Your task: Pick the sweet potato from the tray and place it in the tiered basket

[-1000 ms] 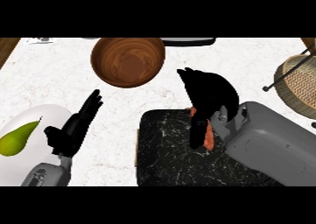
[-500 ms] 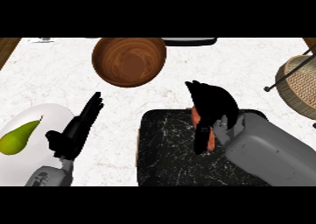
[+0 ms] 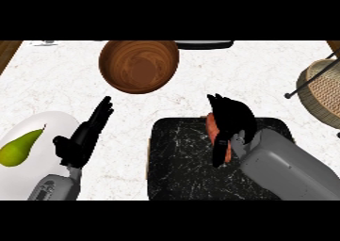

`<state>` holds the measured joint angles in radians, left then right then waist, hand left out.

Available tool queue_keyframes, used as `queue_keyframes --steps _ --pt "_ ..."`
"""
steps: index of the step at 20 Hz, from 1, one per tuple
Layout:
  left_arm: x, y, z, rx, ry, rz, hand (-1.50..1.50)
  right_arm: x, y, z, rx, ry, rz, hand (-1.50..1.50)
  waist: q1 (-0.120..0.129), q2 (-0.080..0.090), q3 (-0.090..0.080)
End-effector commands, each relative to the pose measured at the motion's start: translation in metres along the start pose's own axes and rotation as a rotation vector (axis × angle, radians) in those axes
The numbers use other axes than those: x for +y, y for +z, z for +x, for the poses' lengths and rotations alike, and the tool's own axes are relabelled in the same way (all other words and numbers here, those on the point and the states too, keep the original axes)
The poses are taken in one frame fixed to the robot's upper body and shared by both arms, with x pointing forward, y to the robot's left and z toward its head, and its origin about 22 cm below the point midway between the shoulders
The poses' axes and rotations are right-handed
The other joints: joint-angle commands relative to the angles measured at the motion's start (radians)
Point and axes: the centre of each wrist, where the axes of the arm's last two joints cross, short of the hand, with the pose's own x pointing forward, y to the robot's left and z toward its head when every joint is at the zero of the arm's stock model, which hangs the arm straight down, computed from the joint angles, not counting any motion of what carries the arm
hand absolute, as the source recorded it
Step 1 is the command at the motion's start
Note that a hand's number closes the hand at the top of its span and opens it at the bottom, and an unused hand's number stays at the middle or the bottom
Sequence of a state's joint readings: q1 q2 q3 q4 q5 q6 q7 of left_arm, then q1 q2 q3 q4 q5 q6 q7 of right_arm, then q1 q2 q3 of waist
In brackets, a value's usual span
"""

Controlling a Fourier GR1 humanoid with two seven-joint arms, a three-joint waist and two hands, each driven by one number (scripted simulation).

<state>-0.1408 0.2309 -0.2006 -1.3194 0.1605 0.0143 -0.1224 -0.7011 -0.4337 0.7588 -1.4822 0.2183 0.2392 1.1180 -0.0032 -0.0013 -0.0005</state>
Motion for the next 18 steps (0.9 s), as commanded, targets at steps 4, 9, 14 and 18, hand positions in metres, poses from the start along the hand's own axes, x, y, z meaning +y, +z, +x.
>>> queue_keyframes --steps 4,9,14,18 --pt "0.011 -0.008 -0.004 -0.010 0.013 0.017 0.00 0.025 0.004 -0.005 0.136 0.023 0.041 -1.50 -0.003 0.000 0.000" --pt "0.005 0.013 -0.009 0.003 0.011 -0.010 0.00 0.022 -0.006 -0.016 0.127 0.006 0.048 -1.50 0.005 0.000 0.000" --pt "-0.005 0.005 -0.009 0.008 0.014 -0.004 0.00 0.019 -0.001 -0.009 0.071 -0.071 0.016 1.50 0.004 0.001 0.000" --pt "-0.015 -0.010 -0.016 -0.001 -0.007 0.003 0.00 0.034 -0.025 -0.007 -0.041 -0.071 -0.073 1.50 0.004 0.004 0.000"
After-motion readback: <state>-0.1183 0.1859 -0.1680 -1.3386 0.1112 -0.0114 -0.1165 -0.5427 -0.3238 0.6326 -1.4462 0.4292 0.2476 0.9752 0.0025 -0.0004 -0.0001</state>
